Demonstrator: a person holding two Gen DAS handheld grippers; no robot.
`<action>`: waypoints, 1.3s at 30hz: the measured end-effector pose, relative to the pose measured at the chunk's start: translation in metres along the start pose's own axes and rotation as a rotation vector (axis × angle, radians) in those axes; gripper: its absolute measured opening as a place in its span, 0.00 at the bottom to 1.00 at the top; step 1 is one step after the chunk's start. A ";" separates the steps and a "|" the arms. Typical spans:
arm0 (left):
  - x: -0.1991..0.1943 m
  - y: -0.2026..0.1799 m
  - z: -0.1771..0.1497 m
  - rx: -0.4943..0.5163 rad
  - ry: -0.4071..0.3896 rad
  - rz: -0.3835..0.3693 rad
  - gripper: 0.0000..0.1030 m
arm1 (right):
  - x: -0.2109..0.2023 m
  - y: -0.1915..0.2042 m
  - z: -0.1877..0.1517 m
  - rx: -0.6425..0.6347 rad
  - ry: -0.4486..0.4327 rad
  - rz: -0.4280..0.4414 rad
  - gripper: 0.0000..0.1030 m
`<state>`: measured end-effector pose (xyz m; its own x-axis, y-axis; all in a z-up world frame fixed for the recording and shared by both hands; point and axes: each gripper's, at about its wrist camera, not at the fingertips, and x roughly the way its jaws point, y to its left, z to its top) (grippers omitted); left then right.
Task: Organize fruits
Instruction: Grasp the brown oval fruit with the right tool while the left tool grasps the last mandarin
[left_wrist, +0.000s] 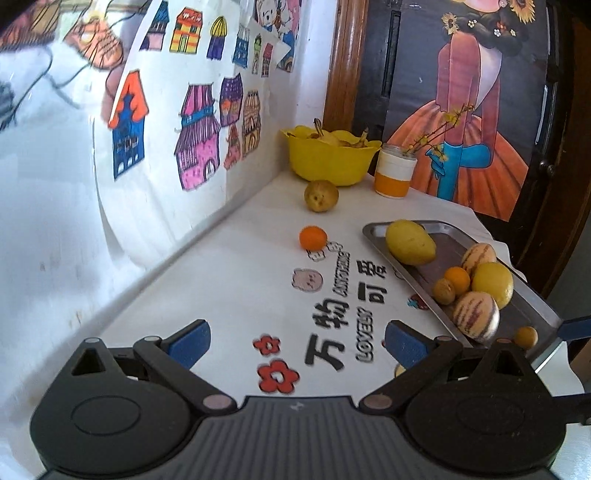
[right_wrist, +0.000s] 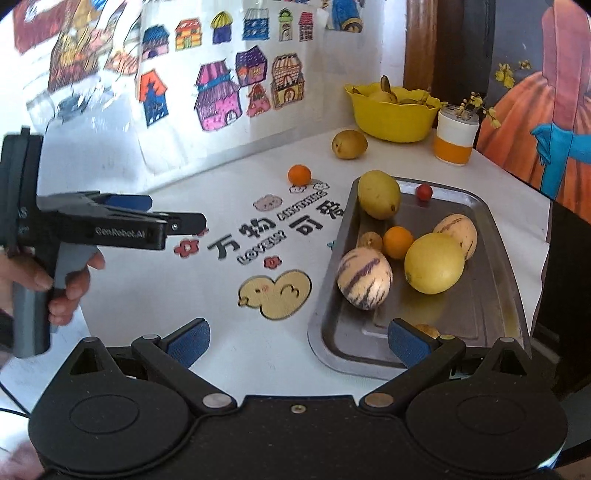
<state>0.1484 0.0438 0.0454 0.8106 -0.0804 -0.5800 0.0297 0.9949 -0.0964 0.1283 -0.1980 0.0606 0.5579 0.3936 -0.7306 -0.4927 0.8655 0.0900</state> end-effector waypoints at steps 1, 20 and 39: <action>0.001 0.000 0.003 0.004 -0.003 0.004 0.99 | -0.002 -0.001 0.003 0.007 -0.004 0.000 0.99; 0.057 -0.019 0.038 0.002 0.009 -0.015 0.99 | 0.001 -0.044 0.081 -0.051 -0.108 -0.072 0.99; 0.162 -0.011 0.083 -0.037 0.092 -0.011 0.99 | 0.141 -0.077 0.234 -0.051 -0.022 0.063 0.99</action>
<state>0.3283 0.0245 0.0197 0.7534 -0.0981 -0.6502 0.0155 0.9912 -0.1316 0.4008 -0.1365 0.1090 0.5389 0.4542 -0.7094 -0.5604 0.8221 0.1007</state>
